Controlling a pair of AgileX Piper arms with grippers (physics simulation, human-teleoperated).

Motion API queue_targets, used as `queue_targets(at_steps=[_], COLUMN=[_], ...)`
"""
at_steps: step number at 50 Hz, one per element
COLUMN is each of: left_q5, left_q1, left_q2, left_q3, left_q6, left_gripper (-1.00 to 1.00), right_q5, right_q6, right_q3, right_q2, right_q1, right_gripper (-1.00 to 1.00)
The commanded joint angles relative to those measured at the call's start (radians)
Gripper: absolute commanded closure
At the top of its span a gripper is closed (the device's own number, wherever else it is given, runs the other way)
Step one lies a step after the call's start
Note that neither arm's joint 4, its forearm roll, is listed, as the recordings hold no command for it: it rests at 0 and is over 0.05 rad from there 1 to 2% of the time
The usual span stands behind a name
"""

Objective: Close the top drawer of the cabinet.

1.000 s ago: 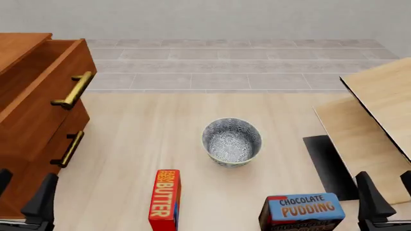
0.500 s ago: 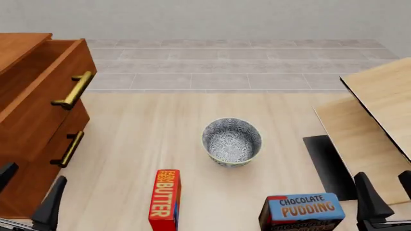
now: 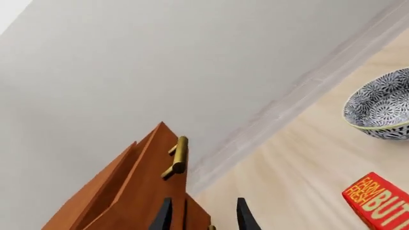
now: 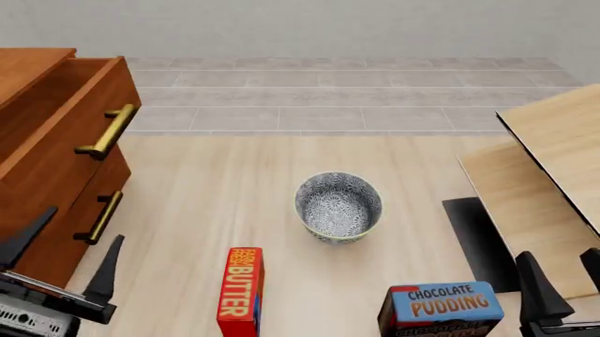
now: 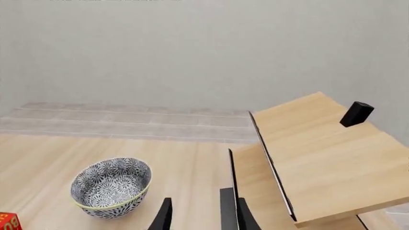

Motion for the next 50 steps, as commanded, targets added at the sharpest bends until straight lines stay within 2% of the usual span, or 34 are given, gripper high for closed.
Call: queue_targets(at_steps=[1, 4, 7, 9, 10, 11, 13, 20, 25, 26, 27, 29, 37, 43, 45, 47, 50], left_q5=[-0.384, -0.392, -0.485, -0.624, -0.666, -0.652, -0.698, -0.702, -0.702, -0.702, -0.702, -0.702, -0.702, -0.702, -0.701, -0.702, -0.702], left_q1=[0.020, 0.023, 0.025, 0.000, 0.005, 0.004, -0.005, -0.008, -0.004, -0.003, -0.003, 0.008, 0.033, 0.021, 0.017, 0.016, 0.014], left_q2=[0.328, 0.336, 0.417, 0.564, 0.600, 0.598, 0.642, 0.655, 0.662, 0.656, 0.651, 0.650, 0.646, 0.659, 0.666, 0.667, 0.681], left_q3=[0.008, 0.008, 0.008, 0.009, 0.009, 0.009, 0.009, 0.008, 0.008, 0.008, 0.008, 0.007, -0.025, -0.057, -0.062, -0.068, -0.079], left_q6=[0.189, 0.178, 0.235, 0.323, 0.332, 0.322, 0.366, 0.419, 0.413, 0.461, 0.476, 0.448, 0.470, 0.496, 0.469, 0.521, 0.502], left_gripper=[-1.00, -1.00, -1.00, -1.00, -1.00, -1.00, -1.00, -1.00, -1.00, -1.00, -1.00, -1.00, -1.00, -1.00, -1.00, -1.00, -1.00], right_q5=[-0.010, -0.009, -0.005, -0.012, -0.010, -0.011, -0.008, -0.011, -0.011, -0.011, -0.011, -0.014, -0.015, -0.012, -0.009, -0.005, -0.003], right_q6=[0.007, 0.007, 0.011, 0.023, 0.020, 0.017, 0.019, 0.020, 0.020, 0.018, 0.019, 0.019, 0.020, 0.022, 0.027, 0.026, 0.030], right_q3=[0.009, 0.008, 0.001, -0.010, -0.015, -0.021, -0.023, -0.015, -0.013, -0.012, -0.012, -0.006, -0.001, -0.006, -0.011, -0.020, -0.026], right_q2=[0.000, 0.000, 0.000, 0.000, 0.000, 0.000, 0.000, 0.000, 0.000, 0.000, 0.000, 0.000, 0.000, 0.000, 0.000, -0.001, -0.001], right_q1=[-0.005, -0.004, -0.005, -0.024, -0.024, -0.025, -0.025, -0.026, -0.022, -0.021, -0.021, -0.020, -0.022, -0.020, -0.019, -0.019, -0.018], right_gripper=[-1.00, -1.00, -1.00, -1.00, -1.00, -1.00, -1.00, -1.00, -1.00, -1.00, -1.00, -1.00, -1.00, -1.00, -1.00, -1.00, -1.00])
